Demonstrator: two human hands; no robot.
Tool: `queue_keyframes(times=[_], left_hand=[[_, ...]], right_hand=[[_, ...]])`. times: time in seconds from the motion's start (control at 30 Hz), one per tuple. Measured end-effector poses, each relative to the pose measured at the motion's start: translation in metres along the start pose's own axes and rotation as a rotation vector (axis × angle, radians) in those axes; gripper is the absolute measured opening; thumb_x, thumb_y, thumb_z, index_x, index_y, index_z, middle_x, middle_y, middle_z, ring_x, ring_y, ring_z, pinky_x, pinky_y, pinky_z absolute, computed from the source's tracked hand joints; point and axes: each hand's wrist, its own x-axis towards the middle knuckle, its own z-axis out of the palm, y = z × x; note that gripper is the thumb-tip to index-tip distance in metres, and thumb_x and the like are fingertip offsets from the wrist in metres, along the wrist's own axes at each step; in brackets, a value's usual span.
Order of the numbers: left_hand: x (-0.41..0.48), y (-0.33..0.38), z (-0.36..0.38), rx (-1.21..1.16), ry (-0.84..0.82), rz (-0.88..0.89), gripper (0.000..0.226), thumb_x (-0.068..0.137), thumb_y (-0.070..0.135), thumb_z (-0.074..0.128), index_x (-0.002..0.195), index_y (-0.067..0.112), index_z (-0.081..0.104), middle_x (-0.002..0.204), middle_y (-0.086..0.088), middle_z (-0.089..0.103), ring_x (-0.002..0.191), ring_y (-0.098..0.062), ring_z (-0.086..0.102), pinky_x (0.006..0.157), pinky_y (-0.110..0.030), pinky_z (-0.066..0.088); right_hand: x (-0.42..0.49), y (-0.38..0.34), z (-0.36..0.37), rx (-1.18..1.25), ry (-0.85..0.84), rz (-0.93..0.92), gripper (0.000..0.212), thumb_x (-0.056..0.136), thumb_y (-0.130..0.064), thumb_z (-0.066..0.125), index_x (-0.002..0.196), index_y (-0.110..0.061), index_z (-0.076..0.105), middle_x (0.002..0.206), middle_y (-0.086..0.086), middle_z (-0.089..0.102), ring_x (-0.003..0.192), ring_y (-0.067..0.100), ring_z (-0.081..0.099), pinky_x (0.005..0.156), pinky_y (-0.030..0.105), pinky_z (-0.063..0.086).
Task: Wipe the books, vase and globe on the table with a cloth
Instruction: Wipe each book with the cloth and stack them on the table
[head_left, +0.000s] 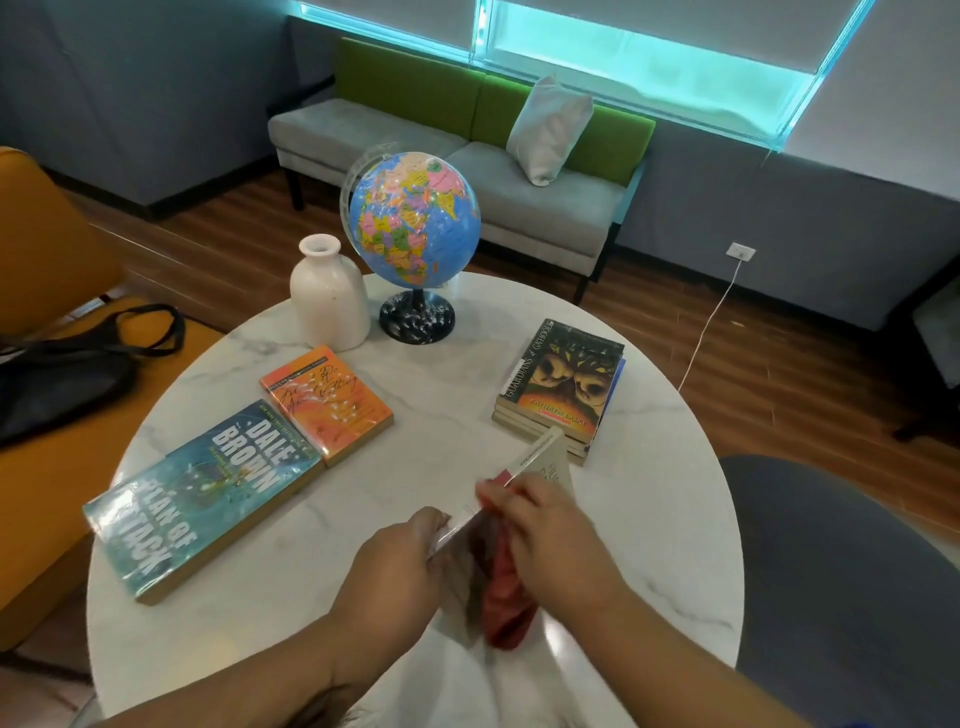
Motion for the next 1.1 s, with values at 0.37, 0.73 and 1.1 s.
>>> queue_keyframes(times=[0.37,0.73,1.1], left_hand=[[0.012,-0.014,-0.021,0.223,0.094,0.373,0.054,0.067,0.016,0.08,0.111,0.029,0.051,0.079,0.006,0.072,0.057,-0.017,0.067,0.046,-0.026,0.053],[-0.009,-0.066,0.022,0.61,-0.286,0.531,0.081,0.017,0.041,0.092,0.096,0.032,0.077,0.096,0.012,0.074,0.079,-0.008,0.073,0.046,-0.018,0.054],[0.0,-0.088,0.035,0.53,-0.285,0.588,0.068,0.038,0.033,0.092,0.103,0.033,0.074,0.102,0.013,0.073,0.087,-0.009,0.072,0.054,-0.019,0.057]], right_hand=[[0.014,0.026,-0.039,0.019,0.258,0.241,0.037,0.097,-0.016,0.052,0.131,-0.028,0.059,0.112,-0.008,0.048,0.101,0.014,0.054,0.089,0.022,0.044],[-0.03,0.003,0.032,-0.037,-0.406,0.216,0.028,0.095,-0.037,0.052,0.123,-0.039,0.052,0.117,-0.009,0.052,0.103,0.015,0.054,0.096,0.028,0.047],[0.003,-0.002,0.021,-0.433,-0.472,0.217,0.041,0.092,-0.009,0.049,0.132,-0.016,0.047,0.123,0.007,0.041,0.111,0.03,0.046,0.089,0.038,0.048]])
